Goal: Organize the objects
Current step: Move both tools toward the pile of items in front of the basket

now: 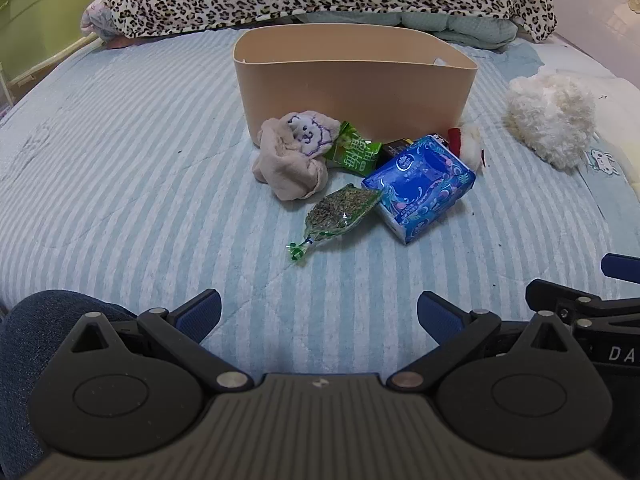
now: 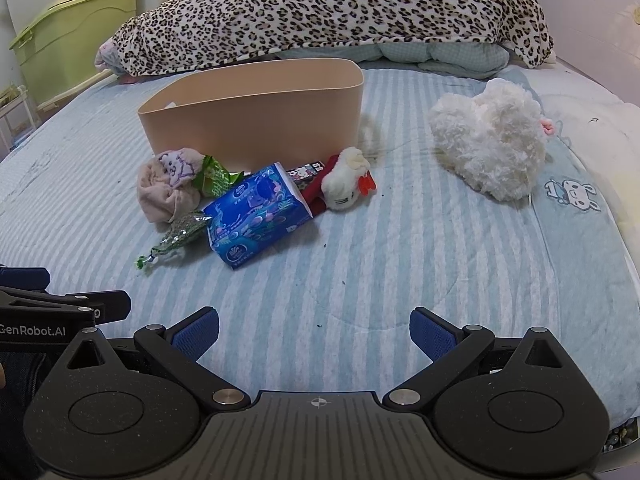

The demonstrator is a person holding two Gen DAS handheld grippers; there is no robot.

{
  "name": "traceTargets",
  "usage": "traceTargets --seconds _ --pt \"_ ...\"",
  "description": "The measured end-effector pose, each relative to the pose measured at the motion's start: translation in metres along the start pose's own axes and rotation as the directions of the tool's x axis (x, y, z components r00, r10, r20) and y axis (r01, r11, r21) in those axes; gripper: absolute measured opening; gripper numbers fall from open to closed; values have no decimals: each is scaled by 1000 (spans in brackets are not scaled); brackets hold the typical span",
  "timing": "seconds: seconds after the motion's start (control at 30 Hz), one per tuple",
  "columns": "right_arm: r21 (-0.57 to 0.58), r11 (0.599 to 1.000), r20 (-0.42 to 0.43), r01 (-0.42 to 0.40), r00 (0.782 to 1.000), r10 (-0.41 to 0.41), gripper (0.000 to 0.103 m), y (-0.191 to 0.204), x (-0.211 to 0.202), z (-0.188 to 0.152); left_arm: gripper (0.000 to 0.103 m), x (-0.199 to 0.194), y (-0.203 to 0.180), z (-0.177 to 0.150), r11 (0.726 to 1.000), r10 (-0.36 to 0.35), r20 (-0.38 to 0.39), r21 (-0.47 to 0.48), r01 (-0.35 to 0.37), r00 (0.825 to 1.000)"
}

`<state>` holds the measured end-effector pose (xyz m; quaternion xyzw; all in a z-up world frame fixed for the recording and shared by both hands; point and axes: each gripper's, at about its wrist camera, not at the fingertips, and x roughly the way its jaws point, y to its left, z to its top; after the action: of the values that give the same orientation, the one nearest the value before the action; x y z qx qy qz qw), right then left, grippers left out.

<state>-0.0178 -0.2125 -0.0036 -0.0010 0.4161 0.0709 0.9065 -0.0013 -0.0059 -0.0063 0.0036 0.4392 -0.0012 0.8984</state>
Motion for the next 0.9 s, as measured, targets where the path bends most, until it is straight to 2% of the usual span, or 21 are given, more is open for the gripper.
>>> traceTargets --seconds 0.9 --pt "25 999 14 -20 1000 20 103 1 8 0 103 10 4 -1 1000 13 -8 10 -13 1000"
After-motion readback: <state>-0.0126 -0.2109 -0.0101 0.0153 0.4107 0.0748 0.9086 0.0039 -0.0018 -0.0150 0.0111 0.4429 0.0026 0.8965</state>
